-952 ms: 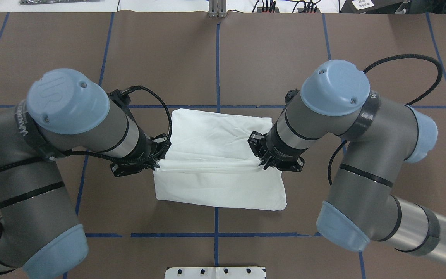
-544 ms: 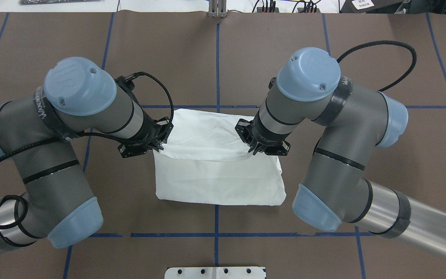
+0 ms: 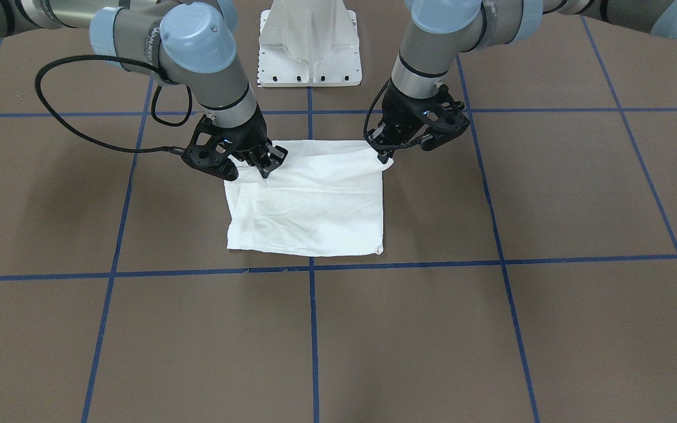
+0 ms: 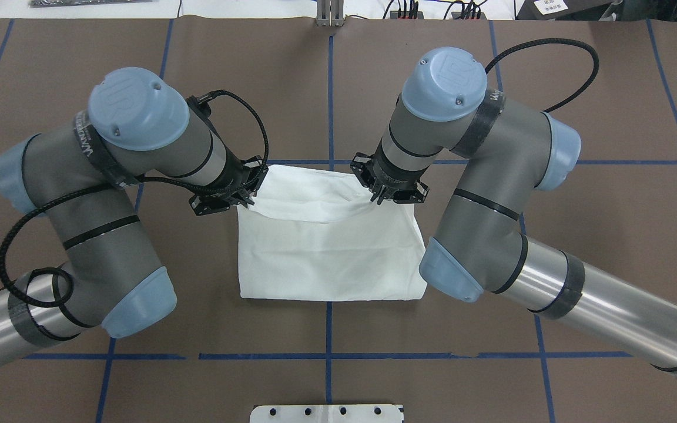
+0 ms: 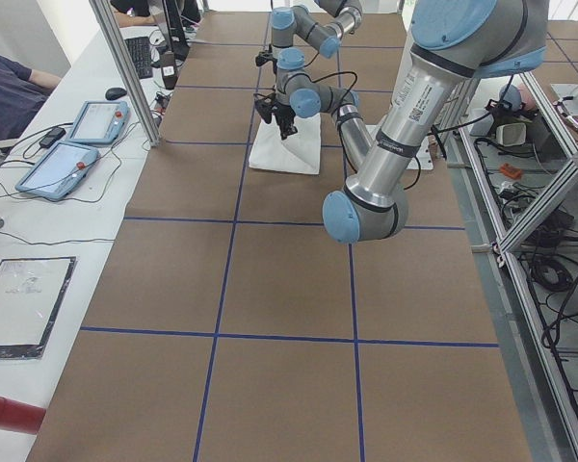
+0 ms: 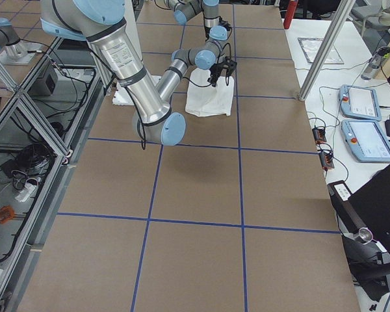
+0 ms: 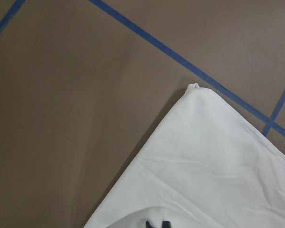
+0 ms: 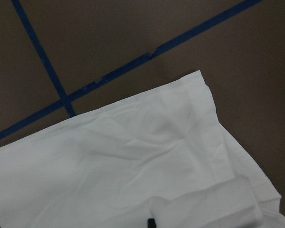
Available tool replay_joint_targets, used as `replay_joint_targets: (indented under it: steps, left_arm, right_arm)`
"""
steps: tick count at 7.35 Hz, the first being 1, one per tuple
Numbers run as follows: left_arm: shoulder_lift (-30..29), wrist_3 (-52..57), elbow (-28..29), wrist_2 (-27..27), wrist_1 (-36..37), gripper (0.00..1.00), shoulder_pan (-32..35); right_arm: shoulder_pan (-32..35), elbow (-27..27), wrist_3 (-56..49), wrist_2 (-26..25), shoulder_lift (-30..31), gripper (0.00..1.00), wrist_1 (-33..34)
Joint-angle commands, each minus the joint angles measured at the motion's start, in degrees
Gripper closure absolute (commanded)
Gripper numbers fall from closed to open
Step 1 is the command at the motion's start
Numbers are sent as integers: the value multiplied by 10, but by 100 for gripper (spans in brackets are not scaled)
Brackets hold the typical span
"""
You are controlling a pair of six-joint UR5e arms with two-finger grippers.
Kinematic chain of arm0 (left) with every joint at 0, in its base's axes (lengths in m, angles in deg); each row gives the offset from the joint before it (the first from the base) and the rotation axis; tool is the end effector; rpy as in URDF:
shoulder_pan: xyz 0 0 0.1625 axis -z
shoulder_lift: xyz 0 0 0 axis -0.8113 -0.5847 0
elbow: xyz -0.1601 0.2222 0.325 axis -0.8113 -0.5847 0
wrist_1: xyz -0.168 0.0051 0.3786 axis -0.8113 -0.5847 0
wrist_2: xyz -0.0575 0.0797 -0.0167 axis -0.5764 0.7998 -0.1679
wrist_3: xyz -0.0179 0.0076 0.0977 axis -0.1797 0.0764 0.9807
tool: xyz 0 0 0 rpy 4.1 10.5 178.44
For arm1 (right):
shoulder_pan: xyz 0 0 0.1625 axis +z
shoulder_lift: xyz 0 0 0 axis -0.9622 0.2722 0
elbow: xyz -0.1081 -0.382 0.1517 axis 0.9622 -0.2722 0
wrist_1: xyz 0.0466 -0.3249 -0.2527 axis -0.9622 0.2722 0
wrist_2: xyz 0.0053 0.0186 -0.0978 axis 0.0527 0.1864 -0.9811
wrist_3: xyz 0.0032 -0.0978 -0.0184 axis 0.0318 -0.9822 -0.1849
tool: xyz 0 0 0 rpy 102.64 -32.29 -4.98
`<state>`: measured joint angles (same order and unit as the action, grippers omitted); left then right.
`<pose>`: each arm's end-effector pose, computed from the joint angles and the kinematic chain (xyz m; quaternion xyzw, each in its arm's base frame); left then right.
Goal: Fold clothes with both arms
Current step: 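Lay the edge down, open both grippers and withdraw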
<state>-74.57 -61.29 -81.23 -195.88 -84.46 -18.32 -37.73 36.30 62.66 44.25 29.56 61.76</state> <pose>0.4487 -0.4439 0.1913 -0.0697 0.4475 -0.2685 0.8502 -0.4877 -0.4703 0.1938 -0.0923 -0.4273 0.2104 0.8744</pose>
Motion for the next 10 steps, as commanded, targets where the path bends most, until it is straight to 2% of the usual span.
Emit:
replay_joint_targets:
  steps: [1,3,5,7,8,9,10]
  left_arm:
    - [-12,-1,56,1,-58,100,6]
    - [-19,0,87,2,-79,100,16]
    - [-32,-1,151,2,-139,100,20]
    - [-39,-1,161,2,-141,100,21]
    - [-40,0,160,2,-140,100,21]
    - [-41,-1,160,3,-141,79,24]
    - [-41,0,160,4,-143,1,28]
  right_arm:
    - [6,-56,-1,1,-12,100,-35]
    - [7,-69,1,5,-12,100,-33]
    - [7,-89,4,7,-13,100,-34]
    - [7,-91,3,8,-13,100,-36]
    - [7,-91,3,8,-13,75,-40]
    - [7,-91,1,7,-12,1,-41]
    - [9,-91,1,8,-10,0,-48]
